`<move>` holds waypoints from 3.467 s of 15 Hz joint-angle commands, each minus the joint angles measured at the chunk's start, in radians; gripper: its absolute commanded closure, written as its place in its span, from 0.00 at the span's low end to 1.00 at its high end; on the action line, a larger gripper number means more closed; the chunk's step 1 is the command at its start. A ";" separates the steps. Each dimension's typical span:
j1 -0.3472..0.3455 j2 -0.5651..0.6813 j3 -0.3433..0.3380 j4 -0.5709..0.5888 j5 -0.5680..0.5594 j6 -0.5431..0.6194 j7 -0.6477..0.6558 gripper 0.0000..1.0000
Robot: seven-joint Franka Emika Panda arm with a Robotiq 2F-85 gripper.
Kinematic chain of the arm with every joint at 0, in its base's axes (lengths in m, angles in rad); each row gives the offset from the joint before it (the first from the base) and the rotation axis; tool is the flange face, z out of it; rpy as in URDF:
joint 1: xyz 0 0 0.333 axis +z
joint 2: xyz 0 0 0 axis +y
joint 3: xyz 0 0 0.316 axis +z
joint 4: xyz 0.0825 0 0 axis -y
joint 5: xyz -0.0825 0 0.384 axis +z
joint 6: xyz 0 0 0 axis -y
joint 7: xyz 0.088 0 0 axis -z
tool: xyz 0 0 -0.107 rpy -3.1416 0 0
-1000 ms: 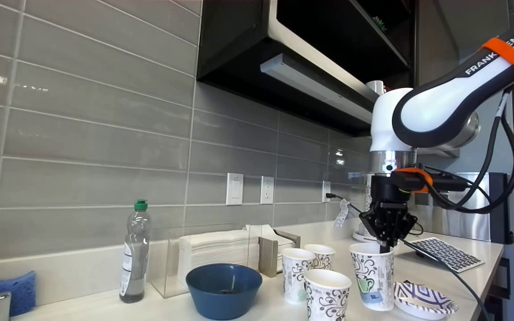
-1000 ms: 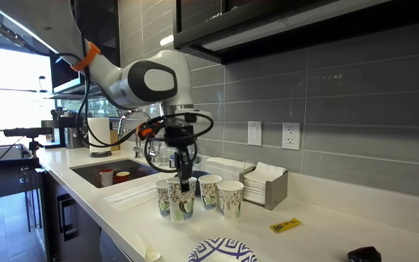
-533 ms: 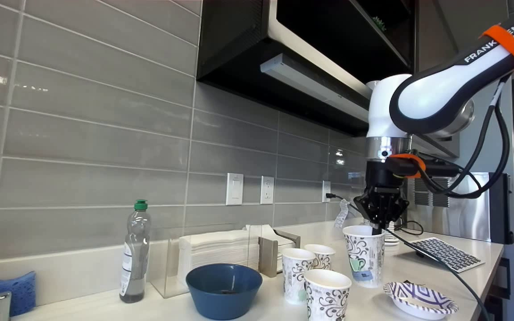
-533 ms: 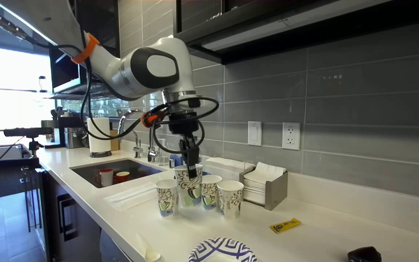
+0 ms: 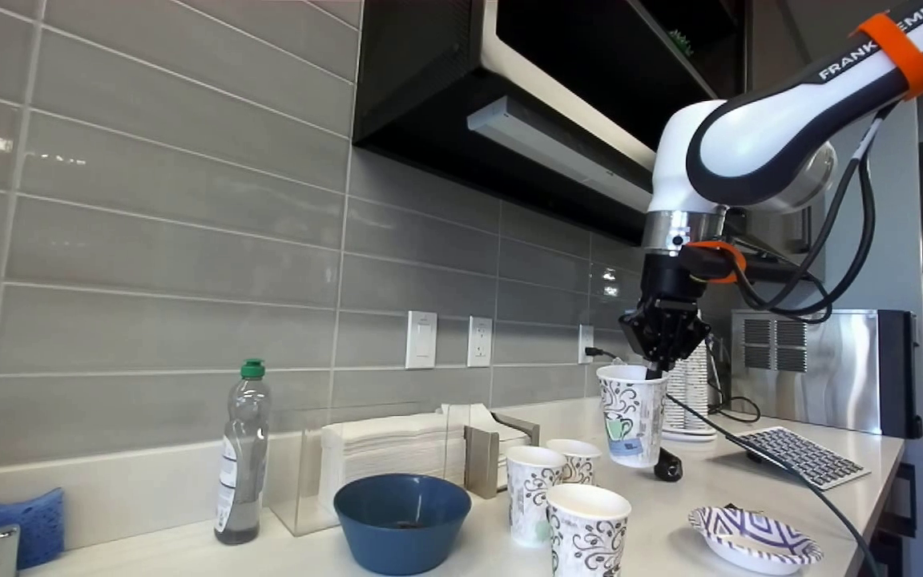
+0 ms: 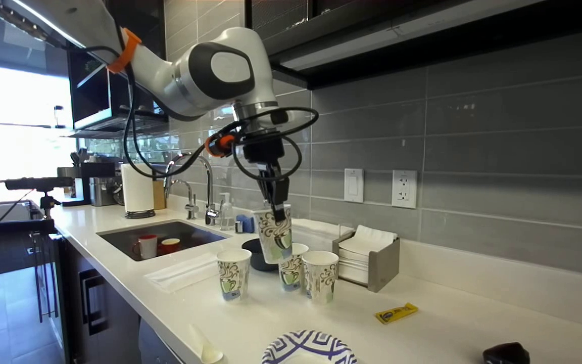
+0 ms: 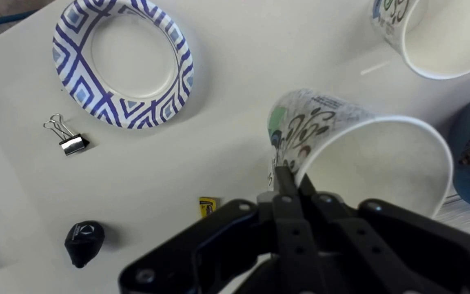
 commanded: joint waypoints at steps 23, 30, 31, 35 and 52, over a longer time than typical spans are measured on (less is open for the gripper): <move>0.028 0.293 -0.059 0.314 0.169 -0.063 -0.260 0.99; 0.027 0.336 -0.064 0.349 0.202 -0.055 -0.264 0.99; 0.026 0.340 -0.065 0.353 0.206 -0.056 -0.264 0.99; 0.025 0.351 -0.069 0.363 0.209 -0.055 -0.263 0.99; 0.025 0.356 -0.072 0.361 0.212 -0.051 -0.260 0.36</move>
